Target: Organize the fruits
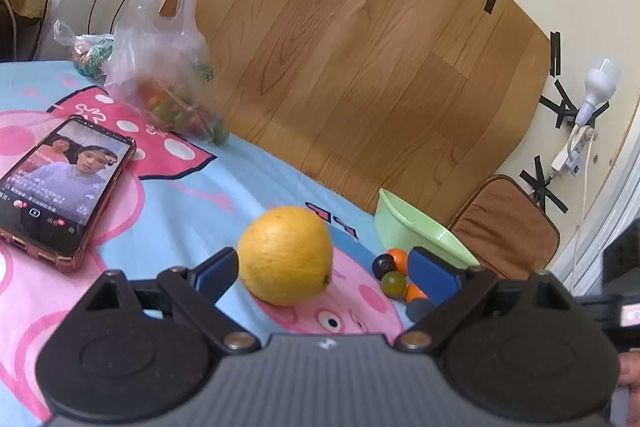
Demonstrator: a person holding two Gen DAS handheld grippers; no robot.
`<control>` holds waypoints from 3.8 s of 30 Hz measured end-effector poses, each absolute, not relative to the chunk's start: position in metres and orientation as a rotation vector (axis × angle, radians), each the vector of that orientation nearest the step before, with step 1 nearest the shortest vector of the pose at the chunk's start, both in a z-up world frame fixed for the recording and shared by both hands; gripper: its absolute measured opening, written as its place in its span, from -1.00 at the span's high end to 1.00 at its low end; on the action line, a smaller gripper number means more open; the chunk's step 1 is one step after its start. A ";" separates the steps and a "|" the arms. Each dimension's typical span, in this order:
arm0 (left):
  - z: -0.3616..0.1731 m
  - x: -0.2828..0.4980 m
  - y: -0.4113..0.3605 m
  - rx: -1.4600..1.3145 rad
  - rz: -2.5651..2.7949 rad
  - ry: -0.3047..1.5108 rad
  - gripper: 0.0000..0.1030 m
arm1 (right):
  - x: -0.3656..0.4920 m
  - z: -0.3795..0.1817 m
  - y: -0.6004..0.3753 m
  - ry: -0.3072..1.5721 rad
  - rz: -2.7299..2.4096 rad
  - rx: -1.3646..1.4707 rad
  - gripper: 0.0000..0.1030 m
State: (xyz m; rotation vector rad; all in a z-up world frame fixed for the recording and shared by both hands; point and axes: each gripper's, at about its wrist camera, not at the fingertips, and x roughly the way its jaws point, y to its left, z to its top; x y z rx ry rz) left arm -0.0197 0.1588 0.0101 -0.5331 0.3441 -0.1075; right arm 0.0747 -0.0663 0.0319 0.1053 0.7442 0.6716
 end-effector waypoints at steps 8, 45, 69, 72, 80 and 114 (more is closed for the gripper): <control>0.018 -0.001 0.187 -0.571 -0.052 0.370 -0.77 | 0.068 0.042 -0.057 0.639 0.719 -0.056 0.32; 0.085 0.217 0.034 -0.363 -0.418 0.578 -0.20 | 0.198 0.069 -0.119 0.476 0.523 -0.176 -0.29; 0.085 0.213 0.023 -0.375 -0.479 0.590 -0.28 | 0.217 0.048 -0.230 0.495 0.377 0.041 -0.30; 0.084 0.164 0.052 -0.368 -0.426 0.530 -0.32 | 0.171 0.041 -0.247 0.493 0.365 0.124 -0.27; 0.052 0.066 0.079 -0.302 -0.278 0.490 -0.37 | 0.076 -0.004 -0.258 0.546 0.314 0.304 0.05; 0.008 0.034 0.036 -0.062 -0.263 0.647 -0.48 | 0.040 -0.018 -0.217 0.541 0.402 0.134 0.01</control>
